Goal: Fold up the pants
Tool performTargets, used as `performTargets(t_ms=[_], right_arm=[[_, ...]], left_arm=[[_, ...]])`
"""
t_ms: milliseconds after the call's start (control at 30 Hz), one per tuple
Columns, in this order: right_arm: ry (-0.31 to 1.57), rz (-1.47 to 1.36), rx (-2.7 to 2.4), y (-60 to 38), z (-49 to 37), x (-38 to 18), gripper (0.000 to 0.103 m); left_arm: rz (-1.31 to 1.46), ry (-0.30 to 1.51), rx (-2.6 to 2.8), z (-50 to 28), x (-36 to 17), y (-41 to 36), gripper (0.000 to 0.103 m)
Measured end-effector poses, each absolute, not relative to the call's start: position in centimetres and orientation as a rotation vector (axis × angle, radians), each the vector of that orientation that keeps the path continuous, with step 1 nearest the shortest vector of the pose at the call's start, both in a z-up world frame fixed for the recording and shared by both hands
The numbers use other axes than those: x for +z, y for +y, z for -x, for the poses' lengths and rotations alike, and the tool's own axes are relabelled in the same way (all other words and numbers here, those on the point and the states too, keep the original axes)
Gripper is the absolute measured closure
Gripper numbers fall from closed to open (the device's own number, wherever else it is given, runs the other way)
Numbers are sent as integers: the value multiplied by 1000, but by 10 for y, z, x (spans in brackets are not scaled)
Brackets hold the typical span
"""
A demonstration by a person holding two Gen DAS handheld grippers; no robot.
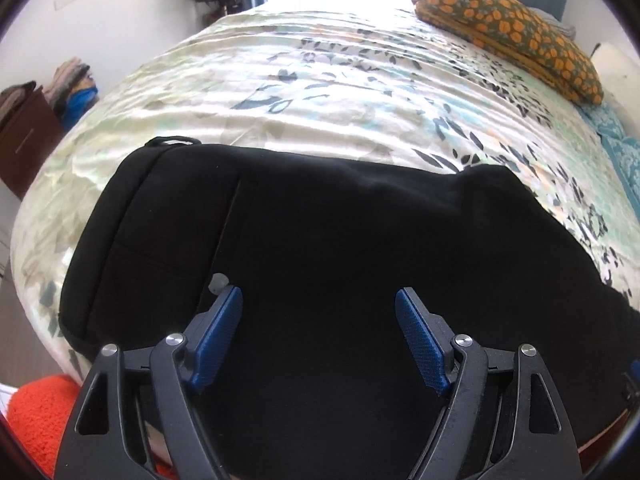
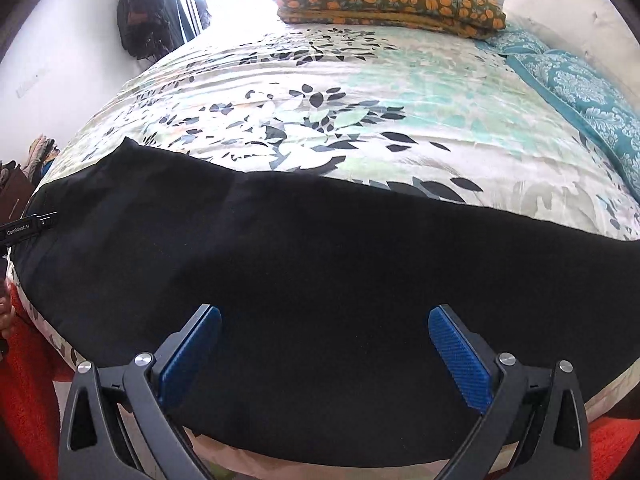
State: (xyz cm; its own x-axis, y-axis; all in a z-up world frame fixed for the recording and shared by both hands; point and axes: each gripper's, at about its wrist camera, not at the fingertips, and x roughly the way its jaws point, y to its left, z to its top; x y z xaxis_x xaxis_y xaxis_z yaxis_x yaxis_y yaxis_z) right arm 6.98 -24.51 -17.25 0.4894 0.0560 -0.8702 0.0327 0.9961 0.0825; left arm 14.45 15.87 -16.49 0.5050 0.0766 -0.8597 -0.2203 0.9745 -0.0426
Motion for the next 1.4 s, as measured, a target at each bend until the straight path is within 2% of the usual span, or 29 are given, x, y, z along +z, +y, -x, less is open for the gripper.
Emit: performTargets(t_ms=[67,267,467,633,767,900,1000,1133,1233,1333,1400], right_arm=[[1118,-114,0,-251,-71,-184,0],[999,-140,-12,-259,-61,-162,0],[1081,-198,-39,-277,-68,-182,0],[986,-234,-66,-301,-56,-162,0],[923,-436,-97,-347,-41,-154,0],[749,-723,-98,-416,-11,-126,0],[623,-929,-127,-481,22,-109,0],[508,-1206,-230,-571,77,-116,0],[545,-1296,-266,-616,96,-132,0],[721,-1285,-276,-631,90,-152,1],[771,-1304,-224,-629,83,-165,1]], left_arm=[[124,1025,186,-142,-163,153,22],[39,908,-16,-124,-134,106,22],[-185,1065,-35,-132,-175,56,22],[-117,1004,-76,-120,-152,48,22],[-122,933,-232,-105,-134,11,22],[-238,1007,-297,-105,-160,-22,22],[-232,1060,-288,-107,-185,-17,20],[-207,1056,-287,-107,-182,-14,20],[-207,1046,-280,-105,-182,-14,20],[-204,1049,-279,-106,-183,-14,20],[-200,1050,-278,-106,-183,-13,20]])
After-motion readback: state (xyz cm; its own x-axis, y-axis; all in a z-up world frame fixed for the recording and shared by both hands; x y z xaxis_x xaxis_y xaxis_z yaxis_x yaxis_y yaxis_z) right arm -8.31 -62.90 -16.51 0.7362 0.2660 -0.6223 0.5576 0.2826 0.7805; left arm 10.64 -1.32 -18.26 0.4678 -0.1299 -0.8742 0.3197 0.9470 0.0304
